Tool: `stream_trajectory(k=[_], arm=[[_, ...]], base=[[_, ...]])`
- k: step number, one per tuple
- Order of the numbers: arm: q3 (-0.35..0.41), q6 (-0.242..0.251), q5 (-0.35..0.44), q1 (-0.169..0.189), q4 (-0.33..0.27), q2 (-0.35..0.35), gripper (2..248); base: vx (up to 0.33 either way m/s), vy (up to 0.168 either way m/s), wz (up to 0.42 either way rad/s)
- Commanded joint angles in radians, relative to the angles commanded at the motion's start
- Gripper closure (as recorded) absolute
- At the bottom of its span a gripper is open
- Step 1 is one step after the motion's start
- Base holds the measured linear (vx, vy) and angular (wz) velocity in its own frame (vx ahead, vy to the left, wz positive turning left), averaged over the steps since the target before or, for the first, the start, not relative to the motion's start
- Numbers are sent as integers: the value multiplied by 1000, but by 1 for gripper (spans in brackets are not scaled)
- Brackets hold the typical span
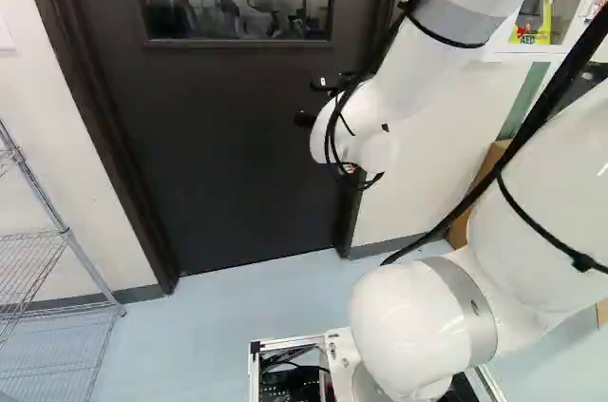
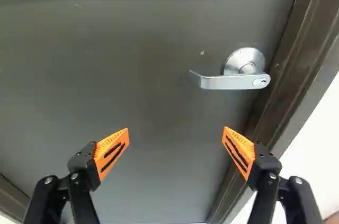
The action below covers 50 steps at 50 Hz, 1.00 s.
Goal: Open the door and move inside
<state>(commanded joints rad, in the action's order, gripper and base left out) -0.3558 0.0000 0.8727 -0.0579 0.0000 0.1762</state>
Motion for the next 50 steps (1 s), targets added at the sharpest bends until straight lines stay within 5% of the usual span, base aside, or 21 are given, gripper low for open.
stream_trajectory(k=[50], arm=[[-90,0,0,1,0,29,3]], base=[[0,0,0]])
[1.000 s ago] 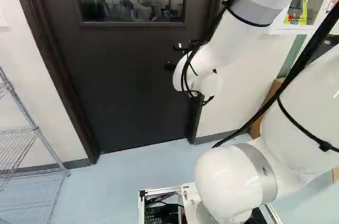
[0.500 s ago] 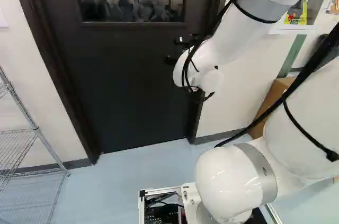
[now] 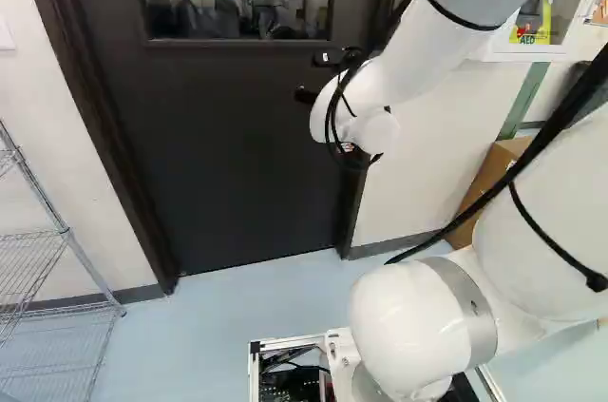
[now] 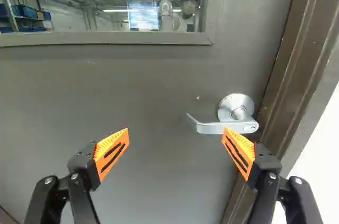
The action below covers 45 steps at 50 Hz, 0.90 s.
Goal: Open the door and move inside
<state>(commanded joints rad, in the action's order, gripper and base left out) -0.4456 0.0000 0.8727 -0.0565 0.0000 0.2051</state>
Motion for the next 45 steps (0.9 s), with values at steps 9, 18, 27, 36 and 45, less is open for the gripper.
stream_trajectory(k=[9,18,27,36,45], arm=[[-52,0,0,-2,0,-35,3],[-106,0,-10,-5,0,-72,3],[-133,0,-64,-6,0,-80,3],[-142,0,-98,-7,0,-73,3],[-142,0,-103,-7,0,-74,3]], base=[[0,0,0],[0,0,0],[0,0,0],[0,0,0],[0,0,0]])
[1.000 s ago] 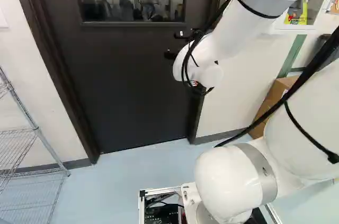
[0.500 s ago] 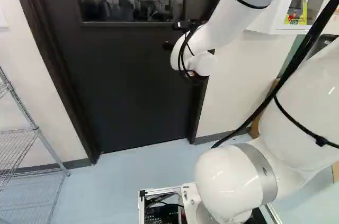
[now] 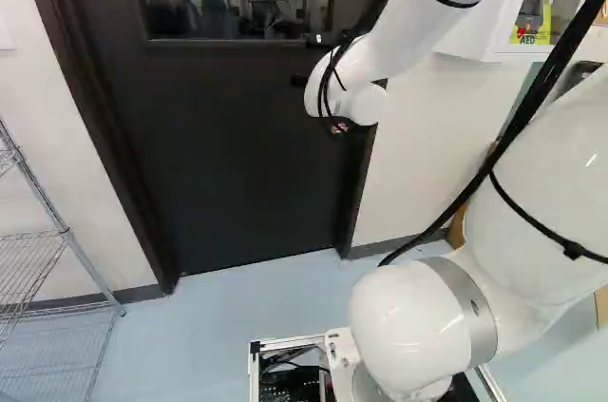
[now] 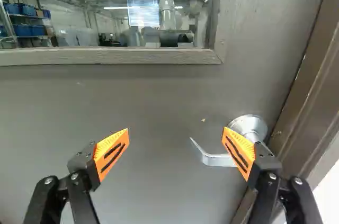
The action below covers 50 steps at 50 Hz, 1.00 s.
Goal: Open the door and move inside
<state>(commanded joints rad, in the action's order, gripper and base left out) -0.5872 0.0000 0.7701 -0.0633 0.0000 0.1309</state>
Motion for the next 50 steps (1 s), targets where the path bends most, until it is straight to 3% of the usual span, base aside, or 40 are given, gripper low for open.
stream_trajectory(k=[22,50], arm=[[-57,0,0,-15,0,-106,3],[-49,0,0,-18,0,-162,3]], base=[[0,0,0],[0,0,0]])
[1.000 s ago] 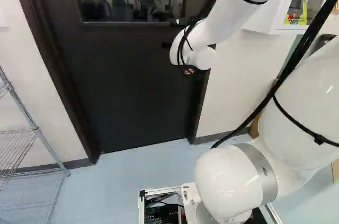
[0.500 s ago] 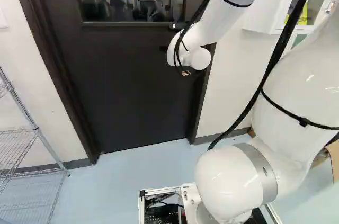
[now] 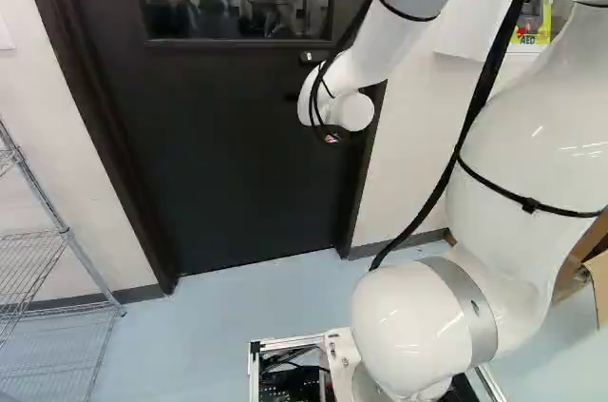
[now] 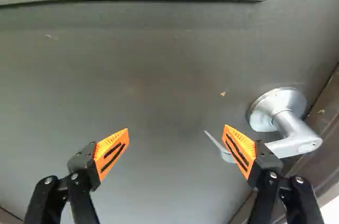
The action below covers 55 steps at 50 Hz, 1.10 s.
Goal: Open the door and move inside
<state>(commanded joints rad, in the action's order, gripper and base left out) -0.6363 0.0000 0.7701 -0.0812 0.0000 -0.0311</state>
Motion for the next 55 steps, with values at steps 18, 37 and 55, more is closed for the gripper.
stream_trajectory(k=[18,37,55], arm=[[6,0,0,0,0,-35,3],[9,0,0,0,0,-75,3],[9,0,0,0,0,-107,3]], base=[[0,0,0],[0,0,0],[0,0,0]])
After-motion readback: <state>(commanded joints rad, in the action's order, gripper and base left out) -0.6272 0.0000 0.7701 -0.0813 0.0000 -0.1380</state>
